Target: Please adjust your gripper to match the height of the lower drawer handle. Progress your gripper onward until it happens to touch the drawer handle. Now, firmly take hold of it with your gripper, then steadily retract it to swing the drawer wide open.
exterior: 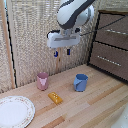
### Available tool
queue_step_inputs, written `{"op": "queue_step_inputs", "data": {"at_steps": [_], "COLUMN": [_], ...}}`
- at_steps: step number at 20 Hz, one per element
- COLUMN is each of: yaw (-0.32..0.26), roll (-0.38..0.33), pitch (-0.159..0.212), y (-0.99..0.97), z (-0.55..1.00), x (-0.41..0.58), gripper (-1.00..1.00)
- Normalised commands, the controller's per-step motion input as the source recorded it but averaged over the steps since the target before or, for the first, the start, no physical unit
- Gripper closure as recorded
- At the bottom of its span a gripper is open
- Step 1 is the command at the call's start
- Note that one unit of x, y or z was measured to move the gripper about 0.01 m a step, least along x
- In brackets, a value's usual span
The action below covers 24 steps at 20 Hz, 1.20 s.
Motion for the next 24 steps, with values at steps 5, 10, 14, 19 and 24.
{"op": "queue_step_inputs", "data": {"at_steps": [5, 10, 14, 19, 24], "yaw": [0.137, 0.09, 0.078, 0.078, 0.071], "roll": [-0.299, -0.375, -0.375, -0.375, -0.375], "pitch": [-0.02, 0.0, 0.0, 0.0, 0.0], "y": [-0.16, -0.25, -0.26, -0.32, -0.39], "z": [0.0, 0.0, 0.0, -0.04, -0.04], "x": [-0.056, -0.02, -0.001, -0.003, -0.003], "gripper": [-1.0, -1.0, -1.0, -1.0, -1.0]}}
